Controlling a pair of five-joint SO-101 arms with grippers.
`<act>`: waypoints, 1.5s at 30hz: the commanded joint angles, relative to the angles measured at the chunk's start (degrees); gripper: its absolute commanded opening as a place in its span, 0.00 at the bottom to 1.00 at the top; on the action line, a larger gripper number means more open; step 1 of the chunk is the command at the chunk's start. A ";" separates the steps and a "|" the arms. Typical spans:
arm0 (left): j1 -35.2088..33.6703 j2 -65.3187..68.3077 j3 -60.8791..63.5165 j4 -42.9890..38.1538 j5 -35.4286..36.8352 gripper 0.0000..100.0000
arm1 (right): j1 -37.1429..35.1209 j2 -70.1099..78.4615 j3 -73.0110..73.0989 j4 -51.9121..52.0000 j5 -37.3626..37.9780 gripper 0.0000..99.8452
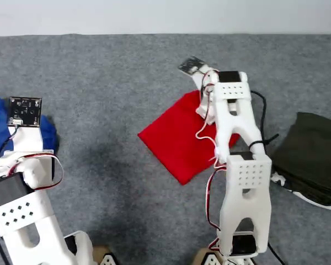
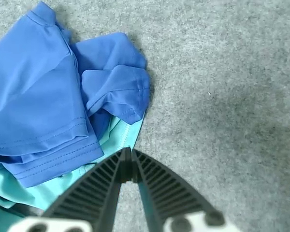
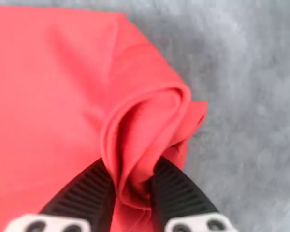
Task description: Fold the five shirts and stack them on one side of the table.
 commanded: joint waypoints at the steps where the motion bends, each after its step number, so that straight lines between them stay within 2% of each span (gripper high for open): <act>1: -0.26 -1.05 -0.48 -0.62 -0.53 0.01 | -1.71 0.75 -5.89 1.01 3.52 0.01; 3: -0.35 -1.14 -0.48 -0.70 -0.53 0.01 | -1.36 1.27 -8.00 2.59 3.34 0.02; 5: -0.35 -1.14 -0.40 -0.62 -0.53 0.01 | -1.10 1.36 -10.46 5.32 0.09 0.07; 8: -0.35 -1.14 -0.31 -0.44 -0.53 0.01 | -0.22 1.27 -15.91 9.54 -9.32 0.21; 10: -0.35 -1.14 -0.31 -0.44 -0.53 0.01 | 0.48 1.36 -21.01 12.09 -16.79 0.26; 17: -0.35 -1.14 -0.31 -0.62 -0.53 0.01 | 0.04 1.71 -34.37 23.34 -43.60 0.26; 20: -0.35 -1.14 -0.31 -0.79 -0.53 0.01 | -0.22 1.19 -34.55 23.78 -52.22 0.26; 25: -0.26 -1.14 -0.31 -0.79 -0.53 0.01 | -0.22 -3.38 -28.13 23.96 -56.88 0.26; 32: -0.18 -1.14 -0.40 -0.53 -0.53 0.01 | -1.98 -19.30 -0.79 23.60 -70.59 0.27; 34: -0.18 -1.05 -0.40 -0.62 -0.53 0.01 | -3.65 -20.62 4.22 23.52 -73.85 0.31; 39: -0.09 -0.79 -0.40 -0.88 -1.58 0.01 | -5.85 -16.13 6.07 20.18 -82.29 0.47; 45: -0.26 -1.05 -0.40 -0.53 -6.07 0.01 | -5.93 -5.23 6.07 11.74 -84.57 0.48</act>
